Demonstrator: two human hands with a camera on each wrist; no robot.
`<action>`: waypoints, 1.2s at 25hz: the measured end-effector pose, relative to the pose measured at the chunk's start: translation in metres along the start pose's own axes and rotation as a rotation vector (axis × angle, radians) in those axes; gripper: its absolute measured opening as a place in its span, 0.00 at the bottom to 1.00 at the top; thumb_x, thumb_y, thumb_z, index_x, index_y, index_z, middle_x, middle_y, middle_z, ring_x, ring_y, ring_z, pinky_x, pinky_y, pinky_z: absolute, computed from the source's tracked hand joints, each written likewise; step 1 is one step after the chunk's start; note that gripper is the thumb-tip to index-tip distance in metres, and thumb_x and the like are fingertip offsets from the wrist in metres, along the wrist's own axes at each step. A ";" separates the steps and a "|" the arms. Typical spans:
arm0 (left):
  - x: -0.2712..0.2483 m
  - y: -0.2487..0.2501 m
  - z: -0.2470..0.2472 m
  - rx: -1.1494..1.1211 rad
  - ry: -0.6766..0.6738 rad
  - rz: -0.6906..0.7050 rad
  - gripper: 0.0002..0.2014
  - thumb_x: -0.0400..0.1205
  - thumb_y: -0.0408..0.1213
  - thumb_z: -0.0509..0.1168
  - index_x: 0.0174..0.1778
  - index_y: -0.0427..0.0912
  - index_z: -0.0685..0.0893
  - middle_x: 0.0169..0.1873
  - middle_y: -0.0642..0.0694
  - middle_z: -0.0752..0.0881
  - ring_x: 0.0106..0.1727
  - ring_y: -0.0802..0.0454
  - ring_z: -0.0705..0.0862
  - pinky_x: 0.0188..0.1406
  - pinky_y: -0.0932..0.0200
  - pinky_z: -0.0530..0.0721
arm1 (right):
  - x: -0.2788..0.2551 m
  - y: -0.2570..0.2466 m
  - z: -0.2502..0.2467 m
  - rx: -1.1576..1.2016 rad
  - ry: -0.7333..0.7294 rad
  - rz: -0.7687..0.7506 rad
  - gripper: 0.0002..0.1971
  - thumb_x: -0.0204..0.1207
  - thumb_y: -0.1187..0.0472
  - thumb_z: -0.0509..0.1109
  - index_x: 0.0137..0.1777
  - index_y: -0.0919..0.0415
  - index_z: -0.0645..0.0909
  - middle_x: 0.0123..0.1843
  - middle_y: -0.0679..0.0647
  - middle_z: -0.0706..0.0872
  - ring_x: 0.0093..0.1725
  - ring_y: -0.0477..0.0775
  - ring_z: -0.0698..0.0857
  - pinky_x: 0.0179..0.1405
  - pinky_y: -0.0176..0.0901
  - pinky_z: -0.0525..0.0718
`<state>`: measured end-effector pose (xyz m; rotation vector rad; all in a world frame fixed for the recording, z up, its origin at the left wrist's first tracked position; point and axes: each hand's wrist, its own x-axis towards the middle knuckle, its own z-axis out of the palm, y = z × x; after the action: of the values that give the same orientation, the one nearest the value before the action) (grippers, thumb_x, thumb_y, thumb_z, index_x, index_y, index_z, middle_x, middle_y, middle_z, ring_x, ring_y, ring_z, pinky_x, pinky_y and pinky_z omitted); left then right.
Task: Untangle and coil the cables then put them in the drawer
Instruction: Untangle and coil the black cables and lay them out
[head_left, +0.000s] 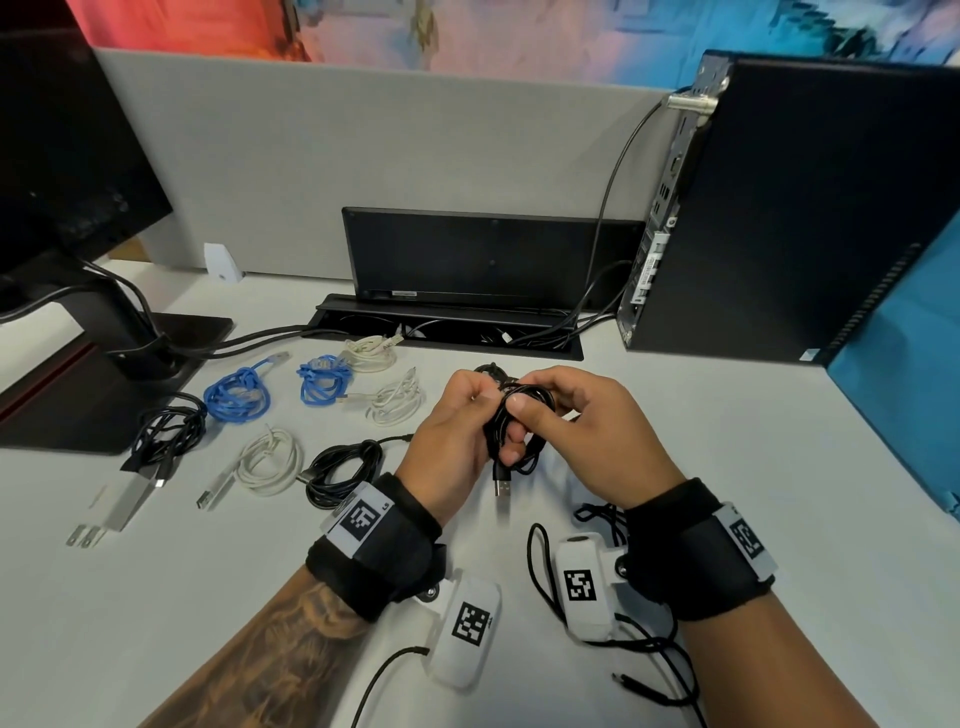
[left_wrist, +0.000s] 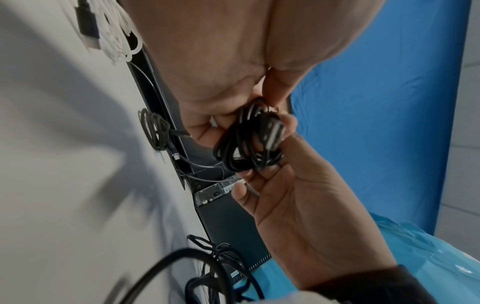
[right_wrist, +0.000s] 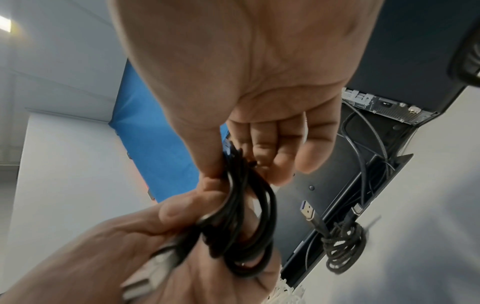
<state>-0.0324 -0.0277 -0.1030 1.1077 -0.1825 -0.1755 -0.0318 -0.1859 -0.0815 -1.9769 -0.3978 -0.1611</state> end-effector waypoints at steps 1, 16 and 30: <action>0.000 -0.001 0.000 0.005 -0.011 0.000 0.04 0.85 0.36 0.56 0.45 0.41 0.70 0.32 0.42 0.77 0.31 0.52 0.77 0.28 0.61 0.76 | 0.000 0.000 0.001 0.016 -0.001 0.011 0.07 0.82 0.51 0.73 0.53 0.52 0.88 0.38 0.50 0.92 0.43 0.53 0.92 0.54 0.59 0.88; -0.003 0.004 -0.005 0.304 -0.202 -0.005 0.13 0.79 0.37 0.64 0.58 0.38 0.75 0.29 0.52 0.76 0.26 0.59 0.72 0.29 0.67 0.73 | -0.001 -0.003 -0.017 0.255 -0.202 0.050 0.04 0.83 0.63 0.71 0.46 0.57 0.83 0.41 0.46 0.85 0.45 0.44 0.83 0.51 0.38 0.81; -0.001 0.003 -0.008 0.322 -0.231 0.004 0.12 0.80 0.36 0.65 0.57 0.43 0.71 0.26 0.53 0.74 0.27 0.56 0.71 0.31 0.60 0.71 | 0.000 -0.003 -0.026 0.138 -0.195 0.048 0.06 0.85 0.60 0.70 0.47 0.59 0.87 0.43 0.52 0.89 0.44 0.49 0.86 0.50 0.45 0.85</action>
<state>-0.0315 -0.0188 -0.1043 1.4060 -0.4309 -0.2773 -0.0317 -0.2084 -0.0679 -1.8692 -0.4742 0.0880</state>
